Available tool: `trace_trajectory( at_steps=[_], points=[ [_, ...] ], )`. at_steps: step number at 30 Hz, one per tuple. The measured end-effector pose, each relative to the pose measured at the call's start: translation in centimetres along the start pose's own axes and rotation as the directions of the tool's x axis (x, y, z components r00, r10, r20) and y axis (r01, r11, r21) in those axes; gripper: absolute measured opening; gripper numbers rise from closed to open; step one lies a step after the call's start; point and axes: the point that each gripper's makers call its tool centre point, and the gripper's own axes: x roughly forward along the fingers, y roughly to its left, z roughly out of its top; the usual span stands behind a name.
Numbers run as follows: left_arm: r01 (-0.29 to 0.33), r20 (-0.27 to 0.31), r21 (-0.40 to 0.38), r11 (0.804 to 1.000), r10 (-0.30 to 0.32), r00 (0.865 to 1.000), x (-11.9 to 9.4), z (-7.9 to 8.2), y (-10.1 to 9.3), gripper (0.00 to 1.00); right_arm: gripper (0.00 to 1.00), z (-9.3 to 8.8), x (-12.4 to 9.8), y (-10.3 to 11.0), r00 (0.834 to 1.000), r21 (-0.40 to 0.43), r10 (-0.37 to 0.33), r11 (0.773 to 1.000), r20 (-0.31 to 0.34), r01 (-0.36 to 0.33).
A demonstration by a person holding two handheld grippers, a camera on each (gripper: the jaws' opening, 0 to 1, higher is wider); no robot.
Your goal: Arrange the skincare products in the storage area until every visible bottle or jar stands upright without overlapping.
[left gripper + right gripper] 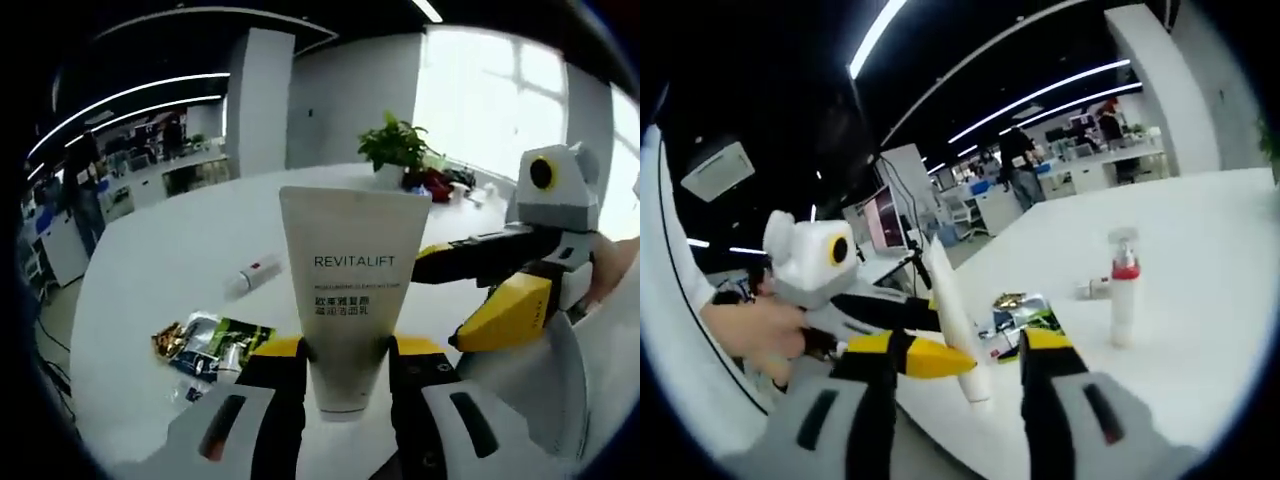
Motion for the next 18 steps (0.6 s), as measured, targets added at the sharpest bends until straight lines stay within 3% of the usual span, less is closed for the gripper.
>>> trace_trajectory(
  at_steps=[8, 12, 18],
  points=[
    [-0.017, 0.008, 0.04, 0.999, 0.016, 1.0, 0.4, 0.6, -1.9, 0.29, 0.42, 1.2, 0.9, 0.6, 1.0, -0.055, 0.014, 0.998, 0.01, -0.013],
    [-0.024, 0.014, 0.055, 0.998, 0.023, 1.0, 0.6, 0.7, -2.6, 0.29, 0.35, 0.6, 0.8, 0.6, 1.0, -0.117, -0.005, 0.993, -0.03, 0.001],
    [-0.019, 0.011, 0.039, 0.999, 0.019, 1.0, 0.4, 0.4, -2.9, 0.29, 0.24, 0.5, 0.6, 0.3, 0.999, -0.131, -0.008, 0.991, -0.037, 0.003]
  ],
)
